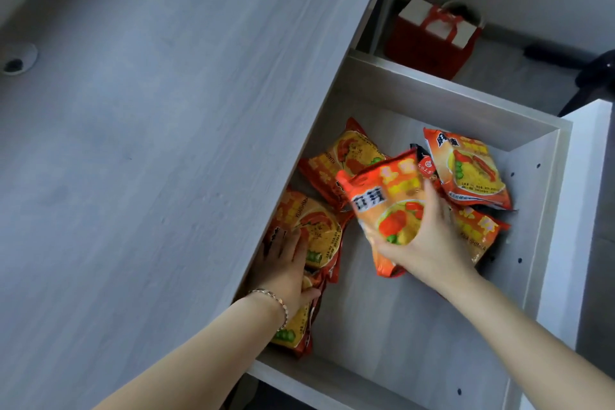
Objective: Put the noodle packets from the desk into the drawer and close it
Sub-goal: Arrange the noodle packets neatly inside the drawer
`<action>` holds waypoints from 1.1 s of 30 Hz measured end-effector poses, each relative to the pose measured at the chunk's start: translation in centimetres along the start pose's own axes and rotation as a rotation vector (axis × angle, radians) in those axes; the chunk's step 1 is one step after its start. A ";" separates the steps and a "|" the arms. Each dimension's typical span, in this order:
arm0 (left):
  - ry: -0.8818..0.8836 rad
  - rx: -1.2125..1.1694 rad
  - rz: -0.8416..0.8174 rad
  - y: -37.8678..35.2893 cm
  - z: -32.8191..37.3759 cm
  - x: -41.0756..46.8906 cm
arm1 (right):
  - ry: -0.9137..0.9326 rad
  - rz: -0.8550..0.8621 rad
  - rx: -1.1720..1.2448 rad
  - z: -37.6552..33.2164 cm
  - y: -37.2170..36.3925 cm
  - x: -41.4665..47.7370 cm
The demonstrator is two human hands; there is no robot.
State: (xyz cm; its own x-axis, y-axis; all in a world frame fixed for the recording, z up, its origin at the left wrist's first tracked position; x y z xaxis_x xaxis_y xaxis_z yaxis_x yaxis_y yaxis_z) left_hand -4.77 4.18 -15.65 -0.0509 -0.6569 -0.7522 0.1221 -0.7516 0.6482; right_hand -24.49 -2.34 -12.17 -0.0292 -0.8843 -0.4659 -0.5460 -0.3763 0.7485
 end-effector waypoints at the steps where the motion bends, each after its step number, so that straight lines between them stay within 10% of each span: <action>1: 0.034 -0.015 0.003 0.0 0.0 -0.1 | 0.113 -0.070 -0.056 -0.8 -0.2 -0.2; 11: 0.283 -0.010 0.165 -0.5 0.3 -2.9 | 0.462 -0.389 -0.405 -7.3 -8.6 3.1; 14: 0.232 -0.097 0.269 0.5 0.3 -3.4 | 0.437 -0.449 -0.123 -6.4 -8.3 2.8; 19: 0.048 -0.279 0.248 1.8 1.1 -1.8 | -0.113 0.027 0.465 -1.8 -6.6 1.8; 25: -0.060 -0.200 0.158 3.6 1.7 2.8 | -0.644 -0.351 0.973 0.2 -12.1 1.7; 33: 0.097 -0.092 0.041 2.3 1.5 3.7 | -0.625 -0.556 1.067 -1.1 -11.0 0.1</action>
State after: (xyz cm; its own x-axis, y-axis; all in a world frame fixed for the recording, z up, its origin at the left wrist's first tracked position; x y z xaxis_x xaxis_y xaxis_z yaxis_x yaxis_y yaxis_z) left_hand -6.19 -0.05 -16.71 0.0515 -0.6748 -0.7362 0.2123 -0.7129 0.6683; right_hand -17.57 1.37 -19.94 0.1895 -0.3070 -0.9326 -0.9794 0.0083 -0.2017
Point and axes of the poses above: each hand's wrist, its own x-axis towards the middle knuckle, its own y-axis out of the back of the hand, z = x × y, the point moved 3 cm from there along x, towards the middle knuckle, and after that the axes turned 4 degrees about -x, right-handed, at the moved point
